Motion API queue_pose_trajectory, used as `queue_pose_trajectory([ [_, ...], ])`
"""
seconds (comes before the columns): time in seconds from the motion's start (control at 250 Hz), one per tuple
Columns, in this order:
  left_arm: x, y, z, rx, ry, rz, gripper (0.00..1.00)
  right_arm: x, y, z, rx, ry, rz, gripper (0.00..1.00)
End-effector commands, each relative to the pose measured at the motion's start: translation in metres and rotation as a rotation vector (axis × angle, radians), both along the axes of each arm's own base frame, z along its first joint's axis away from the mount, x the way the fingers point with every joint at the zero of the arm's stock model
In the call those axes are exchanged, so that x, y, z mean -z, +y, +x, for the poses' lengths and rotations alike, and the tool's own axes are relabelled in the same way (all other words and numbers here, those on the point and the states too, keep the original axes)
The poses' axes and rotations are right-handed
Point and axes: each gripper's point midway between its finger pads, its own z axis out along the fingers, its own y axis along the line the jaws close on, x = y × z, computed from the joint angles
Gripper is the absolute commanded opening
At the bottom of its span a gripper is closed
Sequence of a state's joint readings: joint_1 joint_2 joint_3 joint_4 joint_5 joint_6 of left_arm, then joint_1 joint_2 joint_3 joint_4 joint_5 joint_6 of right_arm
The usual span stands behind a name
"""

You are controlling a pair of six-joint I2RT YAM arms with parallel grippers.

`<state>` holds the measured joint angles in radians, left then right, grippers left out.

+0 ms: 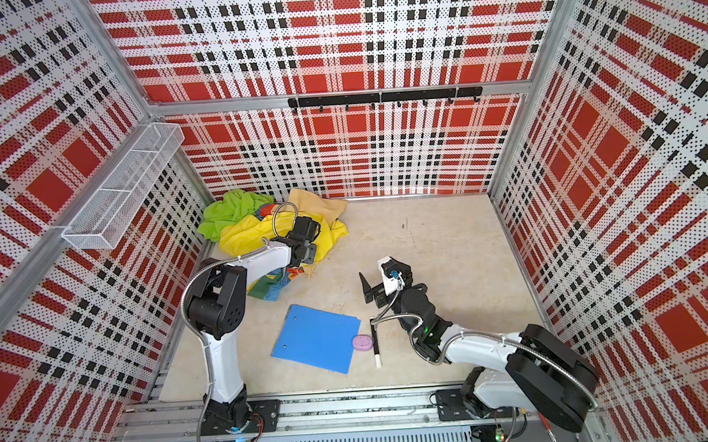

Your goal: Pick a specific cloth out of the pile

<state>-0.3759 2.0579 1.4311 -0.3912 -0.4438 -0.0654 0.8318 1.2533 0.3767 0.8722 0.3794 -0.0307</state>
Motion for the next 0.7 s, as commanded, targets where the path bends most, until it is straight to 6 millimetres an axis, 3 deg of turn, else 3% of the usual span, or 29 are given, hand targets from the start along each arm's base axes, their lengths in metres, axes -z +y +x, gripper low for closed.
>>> queue_pose_trajectory([
  [0.0, 0.034, -0.004, -0.013, 0.018, 0.122, -0.049, 0.25, -0.012, -0.005, 0.0, 0.026, -0.036, 0.028, 1.0],
  [0.084, 0.02, -0.011, -0.005, 0.023, 0.108, -0.148, 0.12, -0.011, -0.007, 0.002, 0.042, -0.035, 0.025, 1.0],
  [0.164, -0.01, -0.02, 0.006, 0.048, 0.059, -0.282, 0.07, -0.011, -0.008, 0.002, 0.049, -0.033, 0.021, 1.0],
  [0.368, -0.132, -0.034, 0.031, 0.152, -0.147, -0.586, 0.01, -0.01, -0.01, 0.004, 0.065, -0.033, 0.015, 1.0],
  [0.384, -0.142, -0.021, 0.035, 0.129, -0.172, -0.609, 0.01, -0.01, -0.01, 0.004, 0.066, -0.033, 0.015, 1.0],
  [0.448, -0.175, -0.005, 0.037, 0.116, -0.237, -0.724, 0.07, -0.01, -0.01, 0.004, 0.065, -0.033, 0.015, 1.0],
  [0.508, -0.197, 0.022, 0.039, 0.067, -0.309, -0.798, 0.12, -0.01, -0.01, 0.004, 0.069, -0.033, 0.013, 1.0],
  [0.632, -0.203, 0.084, 0.033, -0.085, -0.386, -0.678, 0.14, -0.01, -0.011, 0.005, 0.071, -0.032, 0.013, 1.0],
  [0.696, -0.198, 0.112, 0.026, -0.178, -0.401, -0.642, 0.21, -0.009, -0.01, 0.005, 0.071, -0.029, 0.012, 1.0],
])
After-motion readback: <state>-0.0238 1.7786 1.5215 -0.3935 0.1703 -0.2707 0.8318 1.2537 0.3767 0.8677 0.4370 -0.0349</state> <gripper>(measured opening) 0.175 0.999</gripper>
